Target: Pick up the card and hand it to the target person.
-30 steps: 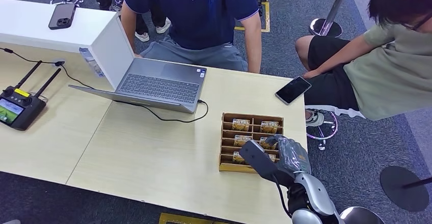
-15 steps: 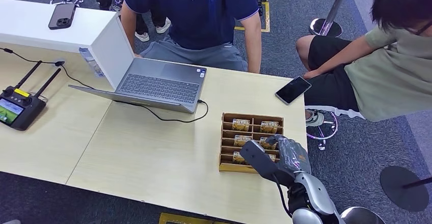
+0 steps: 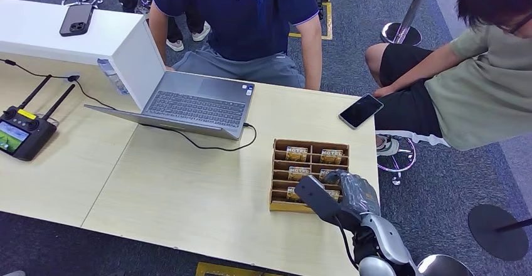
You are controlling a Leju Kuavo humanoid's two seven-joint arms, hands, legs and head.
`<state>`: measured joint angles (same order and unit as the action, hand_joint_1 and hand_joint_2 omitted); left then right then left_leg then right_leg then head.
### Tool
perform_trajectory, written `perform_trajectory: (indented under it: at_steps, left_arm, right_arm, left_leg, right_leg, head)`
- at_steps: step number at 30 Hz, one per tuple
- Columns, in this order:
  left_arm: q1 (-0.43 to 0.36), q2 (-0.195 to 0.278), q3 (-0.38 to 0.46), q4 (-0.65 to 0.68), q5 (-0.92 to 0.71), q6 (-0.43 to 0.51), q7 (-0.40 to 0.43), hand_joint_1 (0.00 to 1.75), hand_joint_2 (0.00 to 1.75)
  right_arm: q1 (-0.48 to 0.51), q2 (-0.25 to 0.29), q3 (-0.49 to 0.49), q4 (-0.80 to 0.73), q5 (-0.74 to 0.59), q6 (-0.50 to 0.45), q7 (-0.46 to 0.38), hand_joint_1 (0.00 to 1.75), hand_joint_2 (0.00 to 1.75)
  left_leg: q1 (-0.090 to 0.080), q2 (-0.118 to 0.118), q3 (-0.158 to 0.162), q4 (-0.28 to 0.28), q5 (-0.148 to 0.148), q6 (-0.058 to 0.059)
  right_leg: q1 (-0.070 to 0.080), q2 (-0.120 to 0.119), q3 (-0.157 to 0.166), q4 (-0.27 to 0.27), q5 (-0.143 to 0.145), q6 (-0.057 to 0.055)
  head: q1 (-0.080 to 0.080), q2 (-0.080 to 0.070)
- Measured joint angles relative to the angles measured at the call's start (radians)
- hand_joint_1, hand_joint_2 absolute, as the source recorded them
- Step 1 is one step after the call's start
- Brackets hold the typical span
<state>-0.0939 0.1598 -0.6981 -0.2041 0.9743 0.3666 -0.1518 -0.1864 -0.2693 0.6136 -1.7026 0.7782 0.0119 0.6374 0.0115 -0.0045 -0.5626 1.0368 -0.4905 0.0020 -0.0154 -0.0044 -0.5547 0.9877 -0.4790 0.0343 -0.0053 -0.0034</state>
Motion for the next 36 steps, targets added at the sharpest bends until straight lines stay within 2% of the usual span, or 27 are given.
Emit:
perform_trajectory:
  at_steps: [20, 36]
  left_arm:
    - [0.0, -0.004, 0.005, 0.0, -0.002, 0.0, 0.001, 0.0, 0.0]
    - [-0.001, 0.014, 0.004, 0.0, -0.035, 0.032, 0.091, 0.0, 0.0]
  right_arm:
    - [0.0, 0.0, 0.015, 0.039, -0.032, -0.014, -0.01, 0.87, 1.75]
    - [0.006, 0.003, 0.025, 0.107, -0.105, -0.085, -0.054, 1.02, 1.75]
  left_leg:
    - [0.0, 0.0, 0.0, 0.0, 0.0, 0.0]
    - [0.0, 0.0, 0.001, 0.0, 0.0, 0.0]
  right_leg:
    - [0.0, 0.0, 0.0, 0.0, 0.0, 0.0]
    - [0.0, 0.0, 0.0, 0.0, 0.0, 0.0]
  head:
    - [0.0, 0.0]
    - [0.0, 0.0]
